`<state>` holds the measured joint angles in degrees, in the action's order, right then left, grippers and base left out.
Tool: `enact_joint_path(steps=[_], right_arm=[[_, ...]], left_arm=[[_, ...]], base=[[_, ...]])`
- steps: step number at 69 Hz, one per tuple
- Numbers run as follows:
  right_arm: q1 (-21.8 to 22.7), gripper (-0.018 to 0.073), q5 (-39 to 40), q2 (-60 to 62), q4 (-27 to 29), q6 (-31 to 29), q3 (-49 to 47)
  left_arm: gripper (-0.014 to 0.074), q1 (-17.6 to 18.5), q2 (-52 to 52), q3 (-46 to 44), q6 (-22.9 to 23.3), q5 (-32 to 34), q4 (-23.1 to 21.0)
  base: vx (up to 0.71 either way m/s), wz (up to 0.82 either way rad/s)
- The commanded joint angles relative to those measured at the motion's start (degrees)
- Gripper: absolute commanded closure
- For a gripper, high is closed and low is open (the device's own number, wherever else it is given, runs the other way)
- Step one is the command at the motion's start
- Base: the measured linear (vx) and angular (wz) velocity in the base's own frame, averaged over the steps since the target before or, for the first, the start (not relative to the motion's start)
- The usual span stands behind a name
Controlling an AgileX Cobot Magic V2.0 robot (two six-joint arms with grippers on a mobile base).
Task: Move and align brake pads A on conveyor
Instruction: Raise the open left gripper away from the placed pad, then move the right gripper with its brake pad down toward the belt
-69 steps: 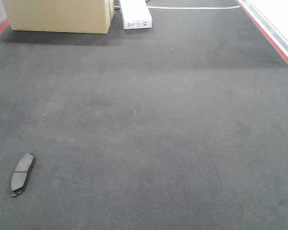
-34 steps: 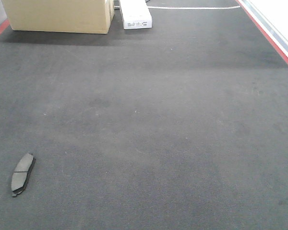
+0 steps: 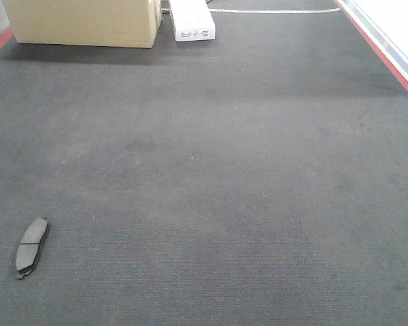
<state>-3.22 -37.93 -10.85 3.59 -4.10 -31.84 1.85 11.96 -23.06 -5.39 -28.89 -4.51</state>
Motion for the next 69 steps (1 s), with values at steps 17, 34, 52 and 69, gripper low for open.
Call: enact_joint_path(steps=[17,34,52,69], right_arm=[[0.2,0.0565,5.6,-1.0,-0.1,-0.4,-1.5],[0.2,0.0565,7.8,-1.0,-0.1,-0.4,-1.5],[0.2,0.0565,8.2,-1.0,0.1,0.1,-1.5],[0.2,0.056,4.1,-7.0,4.2,1.4,-2.9]], left_arm=[[0.0164,0.2,0.5,-1.4,0.0,4.1,-0.6],[0.0164,0.2,0.5,-1.4,0.0,4.1,-0.6],[0.0164,0.2,0.5,-1.4,0.0,4.1,-0.6],[0.0164,0.2,0.5,-1.4,0.0,4.1,-0.6]], base=[[0.0,0.0],[0.0,0.0],[0.0,0.0],[0.0,0.0]])
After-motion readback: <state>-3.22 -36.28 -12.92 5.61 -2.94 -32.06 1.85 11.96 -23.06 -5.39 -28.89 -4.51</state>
